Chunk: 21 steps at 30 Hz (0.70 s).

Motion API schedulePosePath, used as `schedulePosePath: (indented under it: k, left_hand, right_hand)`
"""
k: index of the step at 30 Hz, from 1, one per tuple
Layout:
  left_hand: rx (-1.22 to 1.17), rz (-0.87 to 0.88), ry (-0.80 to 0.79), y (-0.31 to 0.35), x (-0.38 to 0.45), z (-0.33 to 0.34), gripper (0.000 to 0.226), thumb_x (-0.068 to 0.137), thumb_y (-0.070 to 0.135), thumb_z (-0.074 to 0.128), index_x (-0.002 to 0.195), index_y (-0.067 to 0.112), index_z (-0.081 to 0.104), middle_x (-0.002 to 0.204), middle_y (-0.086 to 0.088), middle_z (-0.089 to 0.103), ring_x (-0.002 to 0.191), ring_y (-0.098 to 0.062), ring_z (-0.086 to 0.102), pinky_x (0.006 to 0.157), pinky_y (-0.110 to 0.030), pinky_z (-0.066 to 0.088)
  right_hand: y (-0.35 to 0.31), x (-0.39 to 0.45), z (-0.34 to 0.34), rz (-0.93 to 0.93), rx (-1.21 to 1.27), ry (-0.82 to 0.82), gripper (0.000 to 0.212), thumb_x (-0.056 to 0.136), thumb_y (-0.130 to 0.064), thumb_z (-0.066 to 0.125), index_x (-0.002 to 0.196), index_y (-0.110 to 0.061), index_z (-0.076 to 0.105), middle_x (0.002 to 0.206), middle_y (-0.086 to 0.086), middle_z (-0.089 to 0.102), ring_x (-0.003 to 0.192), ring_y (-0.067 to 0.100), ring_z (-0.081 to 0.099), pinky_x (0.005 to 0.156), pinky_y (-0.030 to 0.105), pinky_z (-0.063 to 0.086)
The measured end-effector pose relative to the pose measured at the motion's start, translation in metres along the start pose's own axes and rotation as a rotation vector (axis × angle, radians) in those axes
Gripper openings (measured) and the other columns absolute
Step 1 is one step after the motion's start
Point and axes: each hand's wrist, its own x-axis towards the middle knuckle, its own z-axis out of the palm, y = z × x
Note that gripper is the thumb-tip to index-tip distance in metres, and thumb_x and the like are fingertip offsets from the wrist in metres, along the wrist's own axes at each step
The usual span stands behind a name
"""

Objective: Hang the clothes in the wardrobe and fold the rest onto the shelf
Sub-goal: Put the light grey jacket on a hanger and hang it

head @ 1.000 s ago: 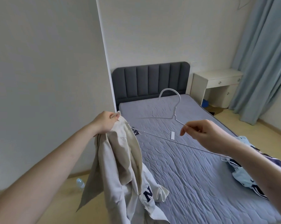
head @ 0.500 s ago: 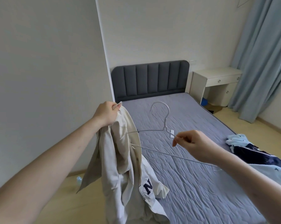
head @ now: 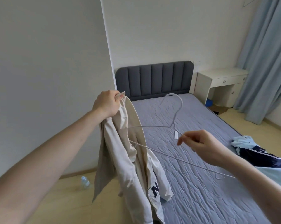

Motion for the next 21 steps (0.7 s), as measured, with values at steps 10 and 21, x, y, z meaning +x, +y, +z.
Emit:
schedulePosePath:
  k: [10, 21]
  left_hand:
    - [-0.152, 0.084, -0.053, 0.037, -0.016, 0.009, 0.055, 0.107, 0.034, 0.05, 0.058, 0.022, 0.029, 0.053, 0.007, 0.035, 0.053, -0.015, 0.034, 0.053, -0.032, 0.027]
    - [-0.474, 0.238, -0.369, 0.085, -0.072, -0.011, 0.045, 0.105, 0.038, 0.053, 0.065, 0.019, 0.05, 0.059, 0.014, 0.038, 0.058, -0.006, 0.037, 0.06, -0.024, 0.035]
  right_hand:
    - [0.019, 0.017, 0.041, 0.066, 0.077, -0.053, 0.03, 0.105, -0.036, 0.054, 0.088, -0.03, 0.077, 0.059, 0.001, 0.041, 0.054, 0.023, 0.03, 0.05, 0.035, 0.024]
    - [0.026, 0.041, 0.104, -0.001, 0.44, 0.259, 0.062, 0.103, -0.041, 0.057, 0.065, 0.002, 0.037, 0.06, 0.008, 0.028, 0.056, 0.019, 0.026, 0.056, 0.038, 0.022]
